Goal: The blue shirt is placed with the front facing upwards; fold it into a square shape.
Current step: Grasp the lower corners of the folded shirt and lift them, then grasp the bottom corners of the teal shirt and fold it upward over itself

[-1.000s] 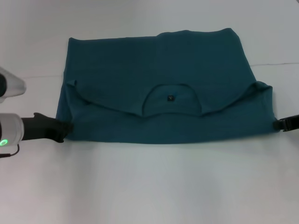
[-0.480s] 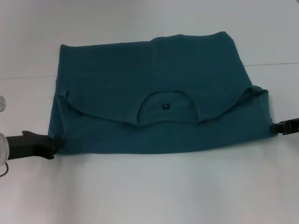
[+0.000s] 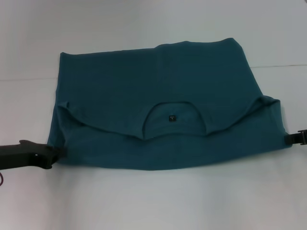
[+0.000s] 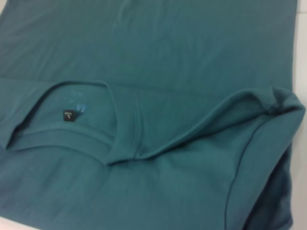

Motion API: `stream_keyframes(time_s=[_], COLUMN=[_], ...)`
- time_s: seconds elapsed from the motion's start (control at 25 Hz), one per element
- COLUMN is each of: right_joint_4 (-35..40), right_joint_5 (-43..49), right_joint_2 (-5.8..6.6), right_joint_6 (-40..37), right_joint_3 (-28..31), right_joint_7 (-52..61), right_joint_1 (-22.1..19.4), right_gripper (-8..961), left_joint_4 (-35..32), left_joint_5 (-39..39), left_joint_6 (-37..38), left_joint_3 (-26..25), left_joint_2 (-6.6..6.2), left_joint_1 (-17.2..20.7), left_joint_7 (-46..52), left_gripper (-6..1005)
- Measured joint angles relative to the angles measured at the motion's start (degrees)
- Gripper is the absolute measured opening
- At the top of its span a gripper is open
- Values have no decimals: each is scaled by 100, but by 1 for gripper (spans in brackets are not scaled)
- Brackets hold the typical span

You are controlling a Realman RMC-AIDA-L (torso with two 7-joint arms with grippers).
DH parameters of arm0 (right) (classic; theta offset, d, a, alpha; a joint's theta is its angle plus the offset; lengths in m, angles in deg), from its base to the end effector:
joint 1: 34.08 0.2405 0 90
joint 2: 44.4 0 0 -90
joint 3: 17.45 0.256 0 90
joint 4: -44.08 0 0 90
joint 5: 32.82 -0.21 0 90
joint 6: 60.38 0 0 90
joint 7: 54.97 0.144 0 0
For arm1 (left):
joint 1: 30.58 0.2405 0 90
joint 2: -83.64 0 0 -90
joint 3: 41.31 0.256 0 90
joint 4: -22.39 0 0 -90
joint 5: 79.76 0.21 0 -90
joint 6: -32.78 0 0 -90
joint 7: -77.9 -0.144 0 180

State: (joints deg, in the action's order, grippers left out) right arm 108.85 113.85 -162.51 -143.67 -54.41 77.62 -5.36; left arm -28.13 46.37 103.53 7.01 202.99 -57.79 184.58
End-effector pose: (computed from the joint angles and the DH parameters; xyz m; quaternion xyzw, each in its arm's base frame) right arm 0.3131 0.3489 0.0904 -0.7994 0.5307 0.0214 0.2808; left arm -0.2965 0.3587 0.0186 -0.8921 -0.3714 -0.0891 0.2416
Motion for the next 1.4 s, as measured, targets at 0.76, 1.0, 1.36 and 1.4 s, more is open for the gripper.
stream_keyframes(time_s=[0.76,1.0,1.36,1.4], right_joint_4=[8,18,-4,-33], right_joint_5=[-211,-237,-823,-818], right_joint_2=[-30,-125,126,216], right_joint_6=[-609,-905,-603,-498], right_joint_3=[308,375,485,493], right_joint_7=[-122,-221,-4,80], right_joint_1=[-507,-735,-421,-272], right_gripper=[12,11,11,11], left_joint_4=[-830,-1156,-874,-790], left_joint_5=[261,266,300,300], left_joint_6=[732,974,834,792], left_joint_3=[-190,-333,-336,-336], left_joint_2=[192,304,57,-29], left_joint_1=[670,955,330,165], left_joint_7=[499,517,554,560], left_gripper=[6,6,7,7])
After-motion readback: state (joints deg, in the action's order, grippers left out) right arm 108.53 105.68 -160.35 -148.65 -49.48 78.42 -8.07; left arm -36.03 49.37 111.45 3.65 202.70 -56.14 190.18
